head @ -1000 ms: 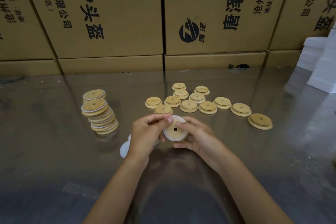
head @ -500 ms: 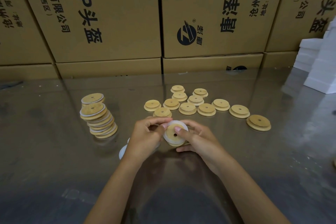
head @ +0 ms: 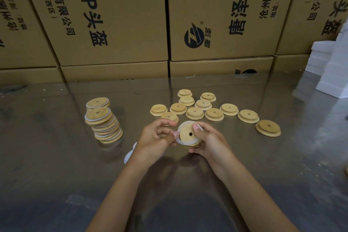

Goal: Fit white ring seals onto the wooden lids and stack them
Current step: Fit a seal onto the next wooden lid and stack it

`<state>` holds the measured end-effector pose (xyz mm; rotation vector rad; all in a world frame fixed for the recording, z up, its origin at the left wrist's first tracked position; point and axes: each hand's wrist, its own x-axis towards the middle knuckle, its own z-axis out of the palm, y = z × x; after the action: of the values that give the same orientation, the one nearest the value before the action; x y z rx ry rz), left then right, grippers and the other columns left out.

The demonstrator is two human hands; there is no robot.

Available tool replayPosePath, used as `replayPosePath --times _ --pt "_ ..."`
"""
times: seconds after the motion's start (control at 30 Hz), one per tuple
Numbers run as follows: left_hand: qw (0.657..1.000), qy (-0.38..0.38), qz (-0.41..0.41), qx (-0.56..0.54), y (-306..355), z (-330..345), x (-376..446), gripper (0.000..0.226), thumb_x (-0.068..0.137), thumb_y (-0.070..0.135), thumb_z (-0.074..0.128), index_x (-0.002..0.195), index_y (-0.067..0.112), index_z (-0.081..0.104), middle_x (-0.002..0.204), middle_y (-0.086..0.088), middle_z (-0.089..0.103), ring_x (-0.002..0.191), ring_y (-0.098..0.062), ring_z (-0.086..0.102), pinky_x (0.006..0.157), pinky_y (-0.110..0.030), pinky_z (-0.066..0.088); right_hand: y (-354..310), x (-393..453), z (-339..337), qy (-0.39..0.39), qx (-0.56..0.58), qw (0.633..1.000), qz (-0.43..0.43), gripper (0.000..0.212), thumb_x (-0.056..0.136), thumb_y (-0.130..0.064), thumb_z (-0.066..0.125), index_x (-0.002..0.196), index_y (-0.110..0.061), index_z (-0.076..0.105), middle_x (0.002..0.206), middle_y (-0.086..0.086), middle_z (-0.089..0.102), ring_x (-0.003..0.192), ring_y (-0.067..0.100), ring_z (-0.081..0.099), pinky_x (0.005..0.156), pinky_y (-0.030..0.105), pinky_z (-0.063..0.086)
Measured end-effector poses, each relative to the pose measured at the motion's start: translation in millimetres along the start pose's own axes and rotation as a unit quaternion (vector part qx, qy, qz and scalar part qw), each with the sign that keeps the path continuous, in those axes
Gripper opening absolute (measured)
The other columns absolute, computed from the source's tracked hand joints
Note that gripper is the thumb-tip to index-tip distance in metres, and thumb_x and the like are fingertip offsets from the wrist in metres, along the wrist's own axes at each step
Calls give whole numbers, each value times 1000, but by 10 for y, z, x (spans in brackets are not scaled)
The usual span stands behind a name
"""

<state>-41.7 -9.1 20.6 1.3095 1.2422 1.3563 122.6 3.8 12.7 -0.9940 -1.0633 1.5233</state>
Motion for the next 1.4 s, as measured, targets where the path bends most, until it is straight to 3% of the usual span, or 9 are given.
replayPosePath --times 0.17,0.33,0.53,0.7,0.77,0.93,1.03,1.2,1.4 --pt "1000 -15 -13 1 -28 39 5 21 83 0 71 99 11 65 75 -6 72 63 -15 66 63 -23 54 5 -4 8 30 39 999 6 18 101 -20 55 110 -12 69 100 11 71 87 23 66 61 29 52" --pt "999 30 -11 5 -77 86 -24 20 84 6 72 98 19 68 72 2 72 62 -12 66 65 -23 54 15 -24 13 27 -2 999 -39 18 100 -20 57 112 -11 67 104 10 71 91 19 67 64 27 55" --pt "998 51 -27 -15 -73 126 -45 17 85 10 72 97 21 71 82 -3 71 69 -9 65 65 -24 53 -22 -41 35 -24 44 997 -56 24 98 -8 57 122 -2 59 119 19 69 112 32 66 95 41 56" --pt "998 40 -24 -36 -38 171 -82 9 90 21 68 98 19 72 89 -3 74 80 -15 69 73 -28 58 -65 -59 42 -54 93 993 -59 26 100 -9 54 125 -4 55 125 18 67 118 33 64 101 43 52" --pt "998 53 -1 -34 -18 169 -86 11 92 19 66 101 16 71 93 -1 74 85 -18 71 73 -27 58 -71 -66 41 -47 55 995 -64 19 98 -8 57 117 -8 58 120 13 70 111 29 66 100 42 51" --pt "994 94 43 20 -6 130 -51 12 89 14 68 100 20 71 95 0 73 85 -12 68 77 -29 56 -80 -73 75 3 -53 996 -74 17 89 1 63 100 -12 63 94 0 75 85 14 65 75 29 49" --pt "992 96 59 51 -22 149 -55 16 83 7 73 94 18 68 89 0 71 78 -9 65 77 -26 55 -48 -85 100 -6 -108 991 -74 14 91 -6 66 103 -12 70 94 2 74 84 11 65 77 27 50" --pt "989 102 55 94 -54 145 -42 14 82 14 76 75 24 68 72 12 70 68 0 64 59 -12 47 -22 -78 102 -14 -166 982 -86 12 95 -12 64 102 -18 71 93 -1 72 80 1 64 70 14 51" --pt "988 79 48 123 -57 125 -45 15 88 9 67 77 19 69 77 9 71 75 -7 67 73 -27 55 -14 -75 79 -20 -202 974 -99 11 95 -15 63 98 -25 67 99 2 71 85 8 62 70 16 48"
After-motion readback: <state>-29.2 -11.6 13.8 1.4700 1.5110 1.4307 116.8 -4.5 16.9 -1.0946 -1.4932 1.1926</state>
